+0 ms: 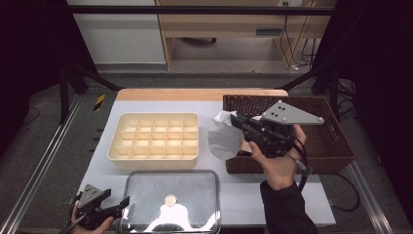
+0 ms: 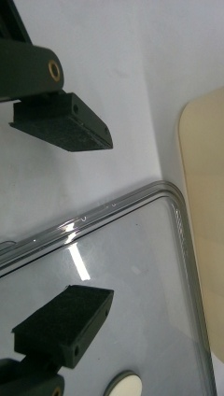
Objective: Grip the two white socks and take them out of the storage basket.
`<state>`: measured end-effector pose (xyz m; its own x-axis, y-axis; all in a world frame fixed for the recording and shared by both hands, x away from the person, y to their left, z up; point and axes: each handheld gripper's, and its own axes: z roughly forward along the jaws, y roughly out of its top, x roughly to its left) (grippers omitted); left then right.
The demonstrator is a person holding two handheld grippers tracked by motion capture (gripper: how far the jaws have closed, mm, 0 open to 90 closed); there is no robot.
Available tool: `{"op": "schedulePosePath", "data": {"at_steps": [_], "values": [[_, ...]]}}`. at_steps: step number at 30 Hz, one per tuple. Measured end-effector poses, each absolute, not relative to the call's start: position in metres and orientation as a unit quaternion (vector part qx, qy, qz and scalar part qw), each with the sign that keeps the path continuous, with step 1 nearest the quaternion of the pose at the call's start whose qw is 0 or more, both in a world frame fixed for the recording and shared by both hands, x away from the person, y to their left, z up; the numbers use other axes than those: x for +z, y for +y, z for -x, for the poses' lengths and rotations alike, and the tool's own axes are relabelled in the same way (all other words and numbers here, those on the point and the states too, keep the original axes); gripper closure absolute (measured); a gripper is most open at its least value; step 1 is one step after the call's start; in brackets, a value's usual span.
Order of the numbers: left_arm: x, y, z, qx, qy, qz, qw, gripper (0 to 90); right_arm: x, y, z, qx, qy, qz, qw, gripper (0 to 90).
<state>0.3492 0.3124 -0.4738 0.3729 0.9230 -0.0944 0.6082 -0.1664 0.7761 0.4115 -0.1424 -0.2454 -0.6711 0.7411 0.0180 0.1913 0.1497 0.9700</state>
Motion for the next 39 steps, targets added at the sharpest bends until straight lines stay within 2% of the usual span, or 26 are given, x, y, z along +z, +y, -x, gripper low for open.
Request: {"op": "schedulePosePath", "data": {"at_steps": [13, 39], "values": [[-0.474, 0.312, -0.349, 0.207, 0.520, -0.735, 0.382, 22.1, -0.285, -0.114, -0.399, 0.546, 0.753, -0.307, 0.203, 87.9], [-0.474, 0.312, -0.349, 0.207, 0.520, -0.735, 0.383, 22.1, -0.372, -0.091, -0.384, 0.499, 0.801, -0.315, 0.103, 87.8]]}}
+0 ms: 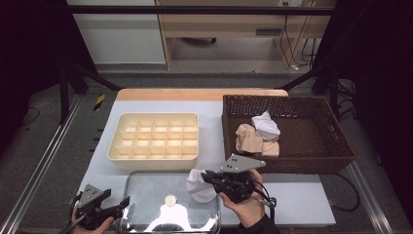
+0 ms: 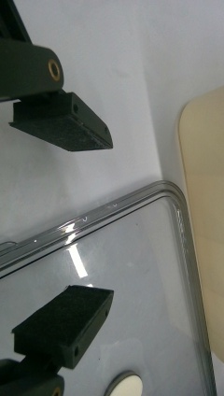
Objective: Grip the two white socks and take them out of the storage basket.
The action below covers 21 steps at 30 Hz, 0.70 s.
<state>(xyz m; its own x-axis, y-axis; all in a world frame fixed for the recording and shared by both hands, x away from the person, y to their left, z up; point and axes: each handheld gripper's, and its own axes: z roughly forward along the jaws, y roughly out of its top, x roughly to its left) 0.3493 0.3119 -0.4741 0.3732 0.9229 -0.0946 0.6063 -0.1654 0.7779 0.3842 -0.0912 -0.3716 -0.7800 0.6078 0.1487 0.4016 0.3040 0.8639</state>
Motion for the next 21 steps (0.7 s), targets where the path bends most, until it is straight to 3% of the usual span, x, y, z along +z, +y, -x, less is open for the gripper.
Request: {"op": "schedulePosePath", "data": {"at_steps": [21], "values": [[-0.474, 0.312, -0.349, 0.206, 0.517, -0.737, 0.384, 22.3, -0.450, -0.086, -0.396, 0.420, 0.832, -0.358, 0.061, 86.6]]}}
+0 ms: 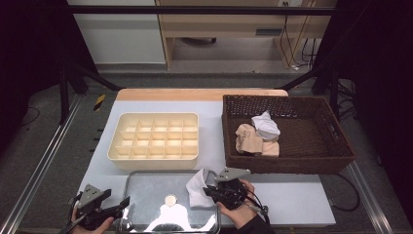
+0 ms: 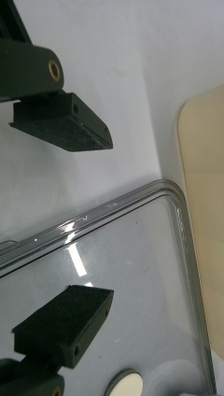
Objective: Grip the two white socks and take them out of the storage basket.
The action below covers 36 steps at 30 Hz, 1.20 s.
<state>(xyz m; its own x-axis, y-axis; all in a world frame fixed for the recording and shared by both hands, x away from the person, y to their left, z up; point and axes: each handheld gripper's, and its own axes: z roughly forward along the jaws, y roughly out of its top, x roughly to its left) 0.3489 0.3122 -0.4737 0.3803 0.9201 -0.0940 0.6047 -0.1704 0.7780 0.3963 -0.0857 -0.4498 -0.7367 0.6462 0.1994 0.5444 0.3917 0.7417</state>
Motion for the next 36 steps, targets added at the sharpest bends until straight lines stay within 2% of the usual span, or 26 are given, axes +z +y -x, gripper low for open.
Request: {"op": "schedulePosePath", "data": {"at_steps": [10, 17, 36], "values": [[-0.474, 0.312, -0.349, 0.204, 0.517, -0.737, 0.384, 22.3, -0.463, -0.083, -0.399, 0.402, 0.840, -0.360, 0.060, 79.4], [-0.474, 0.312, -0.349, 0.204, 0.519, -0.736, 0.384, 22.4, -0.441, -0.089, -0.396, 0.431, 0.825, -0.356, 0.086, 72.4], [-0.474, 0.312, -0.349, 0.207, 0.520, -0.735, 0.382, 22.8, -0.381, -0.137, -0.402, 0.491, 0.771, -0.377, 0.151, 69.3]]}}
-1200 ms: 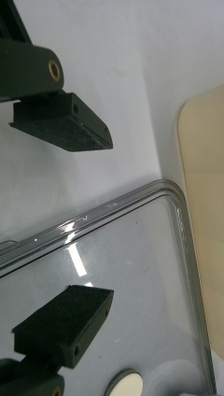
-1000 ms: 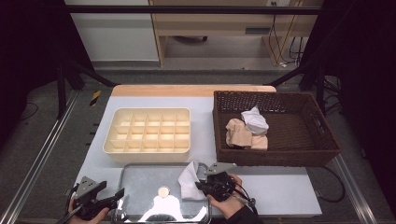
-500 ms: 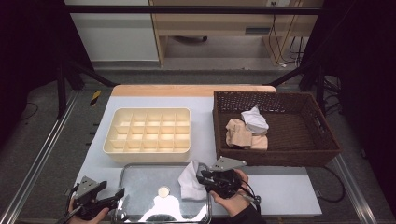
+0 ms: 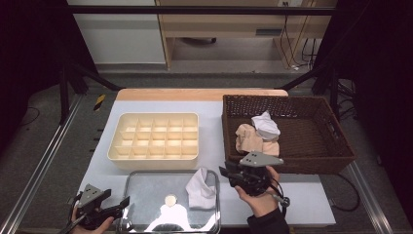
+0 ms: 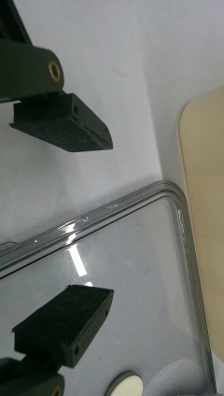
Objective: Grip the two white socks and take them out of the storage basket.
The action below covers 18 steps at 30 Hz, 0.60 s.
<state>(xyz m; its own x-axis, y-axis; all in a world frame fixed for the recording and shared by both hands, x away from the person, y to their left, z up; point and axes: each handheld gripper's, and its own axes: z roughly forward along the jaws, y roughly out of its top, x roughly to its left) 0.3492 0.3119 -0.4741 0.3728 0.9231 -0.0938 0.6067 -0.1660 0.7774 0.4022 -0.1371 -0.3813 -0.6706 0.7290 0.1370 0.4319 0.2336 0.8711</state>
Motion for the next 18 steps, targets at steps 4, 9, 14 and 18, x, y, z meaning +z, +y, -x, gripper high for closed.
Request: {"op": "schedulePosePath", "data": {"at_steps": [4, 9, 14, 18], "values": [[-0.474, 0.312, -0.349, 0.206, 0.521, -0.735, 0.381, 23.0, -0.364, -0.154, -0.411, 0.501, 0.755, -0.389, 0.166, 67.5], [-0.474, 0.312, -0.349, 0.207, 0.520, -0.736, 0.381, 23.1, -0.344, -0.169, -0.428, 0.489, 0.744, -0.409, 0.199, 64.4], [-0.474, 0.312, -0.349, 0.206, 0.521, -0.735, 0.381, 23.1, -0.335, -0.181, -0.447, 0.476, 0.731, -0.432, 0.229, 61.0], [-0.474, 0.312, -0.349, 0.206, 0.521, -0.735, 0.382, 23.1, -0.330, -0.189, -0.463, 0.471, 0.720, -0.451, 0.236, 58.0]]}}
